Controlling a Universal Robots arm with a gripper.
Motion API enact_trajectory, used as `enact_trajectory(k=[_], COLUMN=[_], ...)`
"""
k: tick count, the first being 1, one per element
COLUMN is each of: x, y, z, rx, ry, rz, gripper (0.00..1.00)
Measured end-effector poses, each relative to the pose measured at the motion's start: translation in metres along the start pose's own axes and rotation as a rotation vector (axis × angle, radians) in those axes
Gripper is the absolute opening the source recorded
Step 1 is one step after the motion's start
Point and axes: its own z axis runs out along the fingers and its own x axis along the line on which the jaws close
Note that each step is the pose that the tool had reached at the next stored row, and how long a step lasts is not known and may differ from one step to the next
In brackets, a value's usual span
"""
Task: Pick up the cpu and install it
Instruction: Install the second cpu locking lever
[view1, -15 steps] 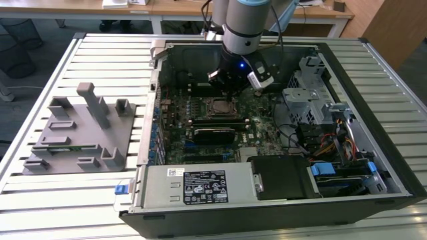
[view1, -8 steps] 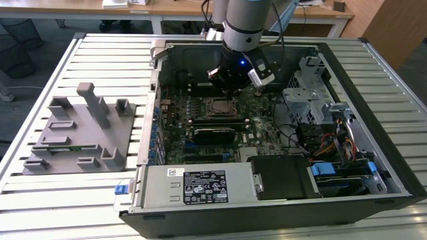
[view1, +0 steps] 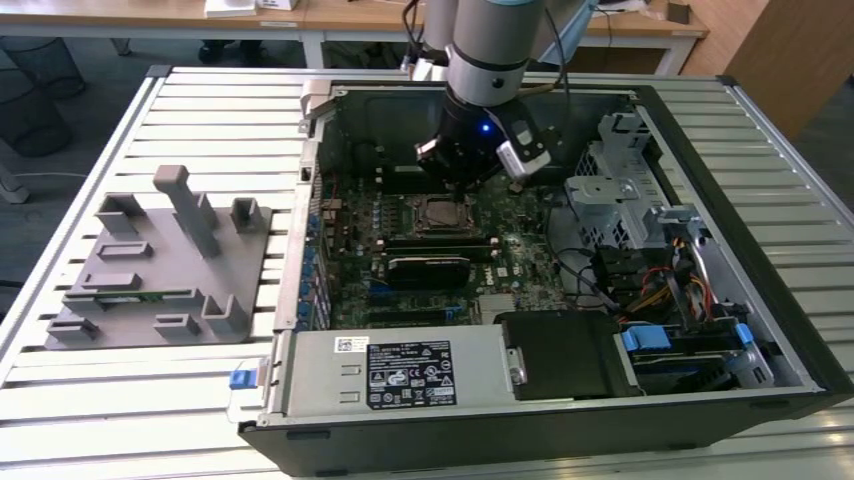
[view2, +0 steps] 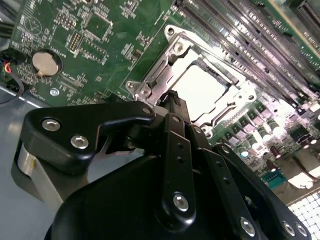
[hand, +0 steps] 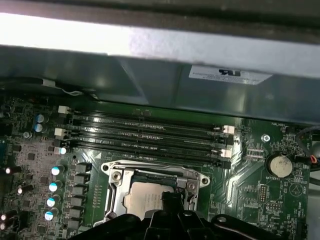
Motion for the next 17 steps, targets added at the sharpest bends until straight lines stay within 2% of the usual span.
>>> enact_trajectory(k=[12, 17], x=[0.0011, 0.0012], y=[-0.0104, -0.011], z=[-0.0007, -0.002], rx=[-0.0001, 0.0001], ry=[-0.0001, 0.0001], rz=[0.0, 0.0], gripper=[0.11, 0.11])
